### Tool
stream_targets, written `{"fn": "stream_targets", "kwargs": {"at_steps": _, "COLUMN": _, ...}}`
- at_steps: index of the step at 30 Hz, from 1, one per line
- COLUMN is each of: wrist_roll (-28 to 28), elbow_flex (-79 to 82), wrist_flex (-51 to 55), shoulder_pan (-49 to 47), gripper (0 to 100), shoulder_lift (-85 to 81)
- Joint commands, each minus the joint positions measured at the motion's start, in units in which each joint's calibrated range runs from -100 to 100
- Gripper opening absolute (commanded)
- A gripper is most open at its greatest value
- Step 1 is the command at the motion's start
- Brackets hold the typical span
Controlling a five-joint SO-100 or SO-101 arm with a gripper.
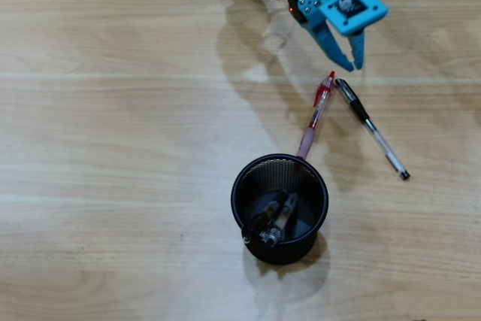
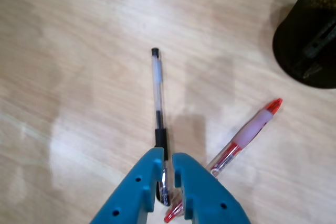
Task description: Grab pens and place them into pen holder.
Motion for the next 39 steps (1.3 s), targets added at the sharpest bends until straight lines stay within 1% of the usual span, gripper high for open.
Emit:
{"fn": "stream_targets", "kwargs": {"at_steps": 1, "wrist_roll": -1.9, "elbow_flex": -16.9, "wrist_flex": 17.1, "shoulder_pan": -0.3, "gripper": 2, "shoulder_lift": 6.0}}
{"fn": "stream_targets", "kwargs": {"at_steps": 4, "wrist_roll": -3.4, "elbow_flex": -28.6, "wrist_flex": 29.6, "shoulder_pan": 0.1, "gripper": 2, "shoulder_lift": 12.2}}
{"fn": "stream_targets", "kwargs": {"at_steps": 7, "wrist_roll": -3.8, "elbow_flex": -38.2, "wrist_flex": 36.1, "shoulder_pan": 0.3, "gripper": 2, "shoulder_lift": 18.2}}
{"fn": "stream_targets", "kwargs": {"at_steps": 9, "wrist_roll": -3.8, "elbow_flex": -43.0, "wrist_flex": 37.8, "shoulder_pan": 0.6, "gripper": 2, "shoulder_lift": 21.8}}
{"fn": "stream_targets", "kwargs": {"at_steps": 11, "wrist_roll": -3.8, "elbow_flex": -50.0, "wrist_flex": 38.2, "shoulder_pan": 1.3, "gripper": 2, "shoulder_lift": 29.4}}
{"fn": "stream_targets", "kwargs": {"at_steps": 15, "wrist_roll": -3.8, "elbow_flex": -55.1, "wrist_flex": 38.1, "shoulder_pan": 2.2, "gripper": 2, "shoulder_lift": 35.8}}
{"fn": "stream_targets", "kwargs": {"at_steps": 20, "wrist_roll": -3.6, "elbow_flex": -58.4, "wrist_flex": 38.1, "shoulder_pan": 6.1, "gripper": 2, "shoulder_lift": 40.9}}
{"fn": "stream_targets", "kwargs": {"at_steps": 25, "wrist_roll": -3.5, "elbow_flex": -57.7, "wrist_flex": 38.5, "shoulder_pan": 9.3, "gripper": 2, "shoulder_lift": 41.1}}
{"fn": "stream_targets", "kwargs": {"at_steps": 31, "wrist_roll": -3.6, "elbow_flex": -57.7, "wrist_flex": 45.3, "shoulder_pan": 12.4, "gripper": 2, "shoulder_lift": 41.2}}
{"fn": "stream_targets", "kwargs": {"at_steps": 39, "wrist_roll": -3.8, "elbow_flex": -57.7, "wrist_flex": 45.8, "shoulder_pan": 11.4, "gripper": 2, "shoulder_lift": 41.3}}
